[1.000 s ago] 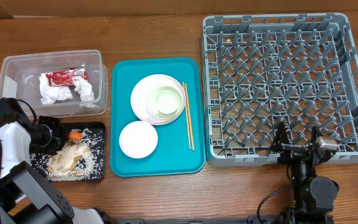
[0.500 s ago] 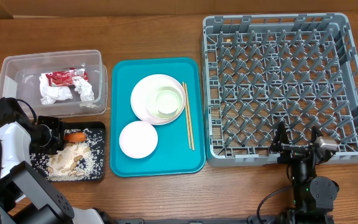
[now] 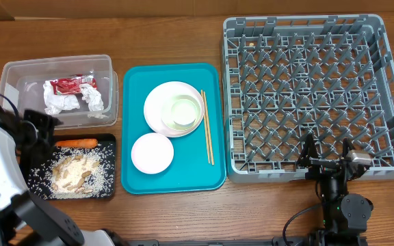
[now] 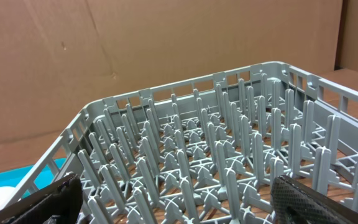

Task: Sort waste into correct bins and load items into the dishwasher
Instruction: 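Move the left gripper to the white cup on the plate and grasp it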

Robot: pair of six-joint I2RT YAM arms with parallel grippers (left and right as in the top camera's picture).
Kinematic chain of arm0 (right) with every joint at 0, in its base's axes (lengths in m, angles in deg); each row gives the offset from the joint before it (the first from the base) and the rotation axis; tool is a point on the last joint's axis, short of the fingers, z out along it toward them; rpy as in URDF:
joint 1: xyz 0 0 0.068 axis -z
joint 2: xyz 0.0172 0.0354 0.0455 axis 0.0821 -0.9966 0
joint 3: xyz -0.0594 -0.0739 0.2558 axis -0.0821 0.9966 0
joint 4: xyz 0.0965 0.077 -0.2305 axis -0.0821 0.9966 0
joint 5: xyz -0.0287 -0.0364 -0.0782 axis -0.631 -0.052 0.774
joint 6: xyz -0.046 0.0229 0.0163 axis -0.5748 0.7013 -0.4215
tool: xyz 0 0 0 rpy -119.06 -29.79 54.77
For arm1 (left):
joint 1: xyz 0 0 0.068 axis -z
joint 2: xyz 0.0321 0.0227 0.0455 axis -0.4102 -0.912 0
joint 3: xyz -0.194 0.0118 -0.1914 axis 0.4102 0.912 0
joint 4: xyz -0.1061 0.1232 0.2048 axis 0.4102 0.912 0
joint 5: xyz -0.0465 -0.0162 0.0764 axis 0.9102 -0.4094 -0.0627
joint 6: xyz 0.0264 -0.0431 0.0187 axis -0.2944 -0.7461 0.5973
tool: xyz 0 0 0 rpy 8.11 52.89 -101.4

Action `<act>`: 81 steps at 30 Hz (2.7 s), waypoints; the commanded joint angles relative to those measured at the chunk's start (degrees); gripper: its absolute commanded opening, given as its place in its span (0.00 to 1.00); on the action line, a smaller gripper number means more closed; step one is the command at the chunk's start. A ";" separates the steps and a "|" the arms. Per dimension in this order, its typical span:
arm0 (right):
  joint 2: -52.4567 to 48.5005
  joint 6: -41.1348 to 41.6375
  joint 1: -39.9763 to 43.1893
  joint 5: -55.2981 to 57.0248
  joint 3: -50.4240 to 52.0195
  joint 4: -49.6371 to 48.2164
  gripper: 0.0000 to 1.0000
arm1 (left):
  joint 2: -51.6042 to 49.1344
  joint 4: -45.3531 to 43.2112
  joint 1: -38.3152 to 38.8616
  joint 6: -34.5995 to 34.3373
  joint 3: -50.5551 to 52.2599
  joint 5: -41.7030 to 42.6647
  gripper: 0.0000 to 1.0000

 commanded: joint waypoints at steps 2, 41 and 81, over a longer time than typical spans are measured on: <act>0.52 -0.24 0.22 -0.35 0.61 -0.33 1.00 | 5.68 4.46 6.71 10.10 -7.39 1.42 0.47; 0.52 -0.24 0.22 -0.35 0.61 -0.35 1.00 | -14.64 -4.61 55.54 0.76 -10.21 -18.56 0.31; 0.52 -0.24 0.22 -0.35 0.61 -0.35 1.00 | -13.75 12.22 43.56 28.59 -30.10 8.52 0.04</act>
